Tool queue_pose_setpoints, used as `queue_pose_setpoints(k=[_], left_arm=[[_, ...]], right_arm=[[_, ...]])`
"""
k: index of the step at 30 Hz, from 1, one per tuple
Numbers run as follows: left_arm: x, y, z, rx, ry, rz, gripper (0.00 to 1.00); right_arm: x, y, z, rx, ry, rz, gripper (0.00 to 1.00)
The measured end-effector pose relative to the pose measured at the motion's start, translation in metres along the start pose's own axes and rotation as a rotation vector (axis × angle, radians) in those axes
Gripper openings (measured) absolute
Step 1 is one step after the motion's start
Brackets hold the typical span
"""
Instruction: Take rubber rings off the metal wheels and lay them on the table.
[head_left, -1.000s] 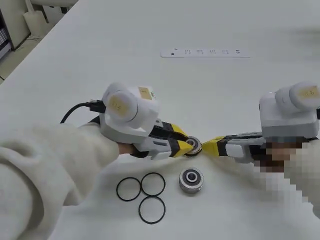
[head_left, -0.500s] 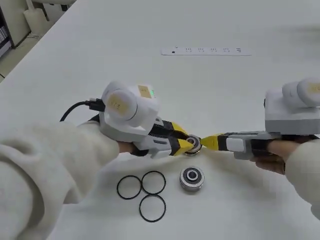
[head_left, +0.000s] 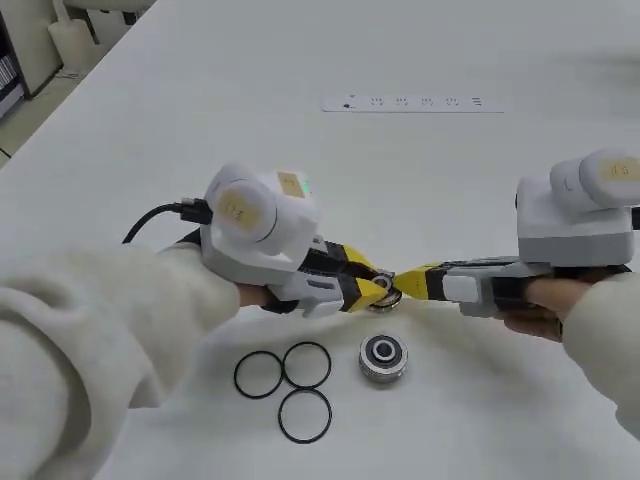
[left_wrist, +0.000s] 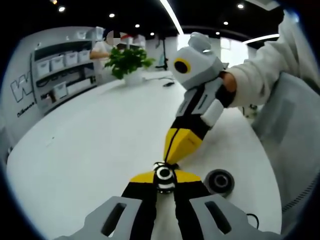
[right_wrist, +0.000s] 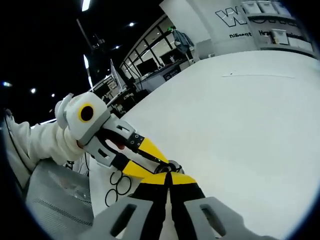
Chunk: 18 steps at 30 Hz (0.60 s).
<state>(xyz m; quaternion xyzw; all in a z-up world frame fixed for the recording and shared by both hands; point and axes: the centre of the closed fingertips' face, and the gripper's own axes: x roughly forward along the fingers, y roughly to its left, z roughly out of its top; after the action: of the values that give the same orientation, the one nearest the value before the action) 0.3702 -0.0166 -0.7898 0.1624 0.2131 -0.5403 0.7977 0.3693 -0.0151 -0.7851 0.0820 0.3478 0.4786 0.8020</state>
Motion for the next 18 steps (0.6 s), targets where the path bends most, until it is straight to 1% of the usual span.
queue_pose_setpoints(k=[2, 8, 11, 18], left_arm=[[-0.0001, -0.0003, 0.0001, 0.001, 0.0, -0.003, 0.13], [-0.0005, -0.0004, 0.0, 0.003, 0.001, -0.002, 0.13], [-0.0005, -0.0005, -0.0001, 0.007, 0.0, -0.004, 0.13], [-0.0005, -0.0003, -0.0001, 0.009, -0.001, -0.005, 0.13]], right_arm=[[0.001, 0.002, 0.0003, -0.029, 0.007, -0.003, 0.0], [0.0017, 0.0028, 0.0005, -0.042, 0.009, 0.002, 0.0], [0.0015, 0.004, 0.0014, -0.061, 0.012, 0.002, 0.0], [0.0006, 0.0065, 0.0048, -0.049, -0.003, 0.017, 0.0]])
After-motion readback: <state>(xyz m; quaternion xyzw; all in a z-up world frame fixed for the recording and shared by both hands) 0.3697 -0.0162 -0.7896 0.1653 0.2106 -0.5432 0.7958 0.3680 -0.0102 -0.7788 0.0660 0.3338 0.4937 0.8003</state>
